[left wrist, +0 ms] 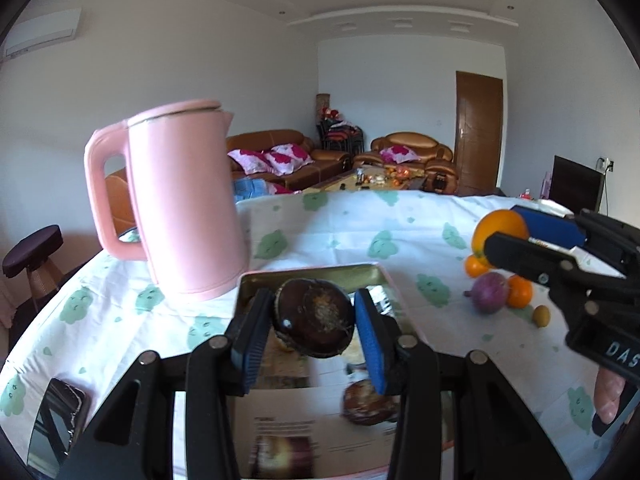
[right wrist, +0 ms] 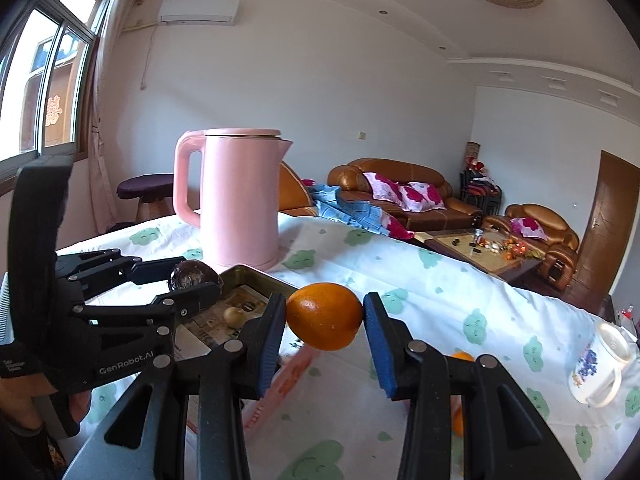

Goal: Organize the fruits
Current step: 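Carry the dark brown fruit over the tin box while the right gripper carries the orange there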

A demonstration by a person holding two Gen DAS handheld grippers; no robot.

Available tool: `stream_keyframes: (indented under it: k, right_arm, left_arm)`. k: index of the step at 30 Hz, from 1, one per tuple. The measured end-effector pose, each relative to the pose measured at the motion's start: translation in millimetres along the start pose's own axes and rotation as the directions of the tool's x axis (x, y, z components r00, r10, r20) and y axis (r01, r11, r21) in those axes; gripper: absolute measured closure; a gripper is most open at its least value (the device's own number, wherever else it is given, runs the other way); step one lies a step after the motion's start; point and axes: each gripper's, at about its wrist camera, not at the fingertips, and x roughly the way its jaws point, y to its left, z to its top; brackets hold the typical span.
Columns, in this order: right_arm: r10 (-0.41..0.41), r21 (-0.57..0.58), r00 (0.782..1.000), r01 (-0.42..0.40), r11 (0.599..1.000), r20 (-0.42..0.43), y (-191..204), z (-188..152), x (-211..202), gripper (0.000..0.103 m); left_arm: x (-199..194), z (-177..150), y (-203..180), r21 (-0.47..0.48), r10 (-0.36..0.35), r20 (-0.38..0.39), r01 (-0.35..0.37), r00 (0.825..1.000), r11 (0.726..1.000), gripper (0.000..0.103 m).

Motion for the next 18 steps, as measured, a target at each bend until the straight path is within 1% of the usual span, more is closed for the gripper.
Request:
stream_keyframes:
  k: [6, 18]
  right_arm:
    - [0.044, 0.019, 0.999, -0.044, 0.999, -0.021, 8, 0, 17, 0.061]
    - [0.103, 0.013, 0.99, -0.102, 0.995, -0.093, 30, -6, 50, 0.061]
  left_arm:
    - [11, -8, 18, -0.007, 0.02, -0.051, -0.02, 0.999, 1.0, 0.06]
    - [18, -14, 30, -0.013, 0.023, -0.088, -0.024, 0.996, 1.0, 0.06]
